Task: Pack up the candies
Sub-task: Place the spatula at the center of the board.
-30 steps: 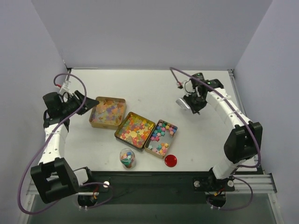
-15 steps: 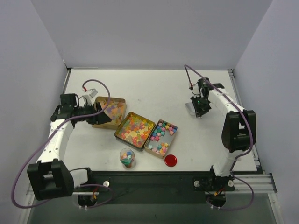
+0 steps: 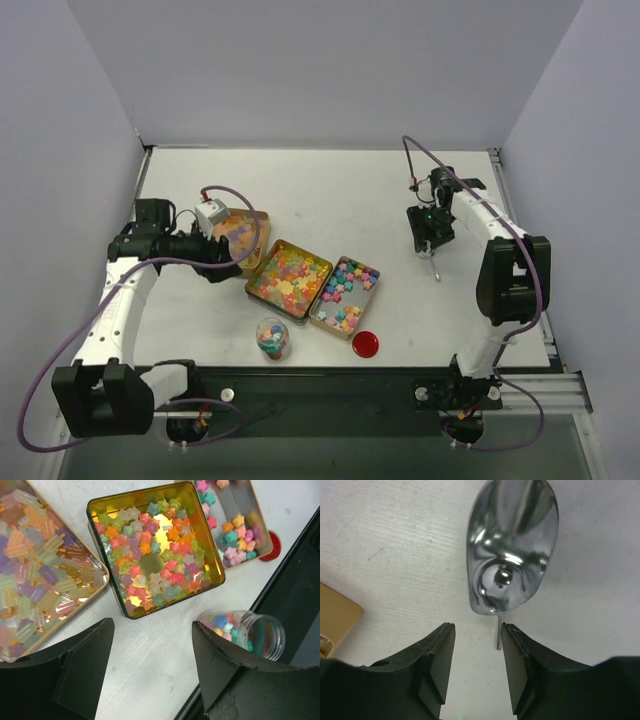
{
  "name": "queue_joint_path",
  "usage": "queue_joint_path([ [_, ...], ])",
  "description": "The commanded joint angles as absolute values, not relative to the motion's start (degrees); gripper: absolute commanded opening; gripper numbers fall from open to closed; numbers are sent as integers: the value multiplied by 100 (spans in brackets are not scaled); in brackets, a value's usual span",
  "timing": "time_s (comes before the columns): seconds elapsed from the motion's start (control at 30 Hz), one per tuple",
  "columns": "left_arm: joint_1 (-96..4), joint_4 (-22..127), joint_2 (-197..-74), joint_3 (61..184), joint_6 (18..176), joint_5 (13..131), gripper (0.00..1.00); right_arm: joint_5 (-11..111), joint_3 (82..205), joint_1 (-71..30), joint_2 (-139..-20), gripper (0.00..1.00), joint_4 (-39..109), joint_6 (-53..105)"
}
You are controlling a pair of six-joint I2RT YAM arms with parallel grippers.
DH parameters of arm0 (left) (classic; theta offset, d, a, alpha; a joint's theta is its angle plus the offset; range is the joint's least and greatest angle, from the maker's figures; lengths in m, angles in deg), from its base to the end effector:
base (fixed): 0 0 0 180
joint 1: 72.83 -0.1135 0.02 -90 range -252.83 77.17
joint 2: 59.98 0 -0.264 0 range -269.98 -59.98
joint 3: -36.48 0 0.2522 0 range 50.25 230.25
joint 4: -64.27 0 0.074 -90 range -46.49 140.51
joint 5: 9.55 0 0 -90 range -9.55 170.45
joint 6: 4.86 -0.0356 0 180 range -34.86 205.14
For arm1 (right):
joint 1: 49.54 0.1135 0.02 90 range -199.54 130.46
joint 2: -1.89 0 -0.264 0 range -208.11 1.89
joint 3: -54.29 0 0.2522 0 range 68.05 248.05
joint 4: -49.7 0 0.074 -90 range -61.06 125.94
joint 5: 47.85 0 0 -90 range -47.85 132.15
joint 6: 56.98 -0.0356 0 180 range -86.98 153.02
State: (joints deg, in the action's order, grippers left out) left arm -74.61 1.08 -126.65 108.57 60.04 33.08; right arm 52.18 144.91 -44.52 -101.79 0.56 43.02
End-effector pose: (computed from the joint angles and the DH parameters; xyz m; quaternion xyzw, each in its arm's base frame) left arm 0.2196 -0.0194 0.2967 0.2870 0.8391 -0.3163 0.3369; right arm 0.3770 0.0393 0.2166 -0.1472 0.9560 0.0744 0.2428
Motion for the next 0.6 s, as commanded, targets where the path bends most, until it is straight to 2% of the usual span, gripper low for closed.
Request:
queue_joint_path([
  [0.0, -7362, -396, -12651, 11097, 3974, 3167, 74, 5542, 14751, -4286, -9594, 44, -299, 4365],
  [0.13, -7371, -1537, -13002, 11431, 2478, 3124, 75, 6709, 14409, -3927, -8971, 46, -580, 5581],
  [0.23, -7379, -1044, -12994, 11239, 2519, 3062, 76, 7062, 13645, -3154, -8268, 48, -599, 6612],
  [0.27, -7379, -726, -12916, 11021, 2964, 3053, 76, 7089, 13426, -2804, -7961, 53, -599, 7146],
  [0.3, -7379, -375, -12871, 10914, 3273, 3053, 77, 7037, 13267, -2583, -7836, 75, -599, 7369],
  [0.33, -7371, 429, -12819, 10818, 3632, 3071, 81, 7011, 13022, -2407, -7722, 84, -599, 7502],
  [0.43, -7371, 1910, -12617, 10396, 5136, 3167, 89, 7045, 12731, -1817, -7405, 84, -686, 7810],
  [0.47, -7353, 2192, -12512, 10168, 5713, 3202, 94, 7080, 12651, -1642, -7231, 83, -756, 7950],
  [0.57, -7344, 3186, -12231, 9781, 6700, 3562, 97, 7142, 12178, -904, -6720, 79, -906, 8530],
])
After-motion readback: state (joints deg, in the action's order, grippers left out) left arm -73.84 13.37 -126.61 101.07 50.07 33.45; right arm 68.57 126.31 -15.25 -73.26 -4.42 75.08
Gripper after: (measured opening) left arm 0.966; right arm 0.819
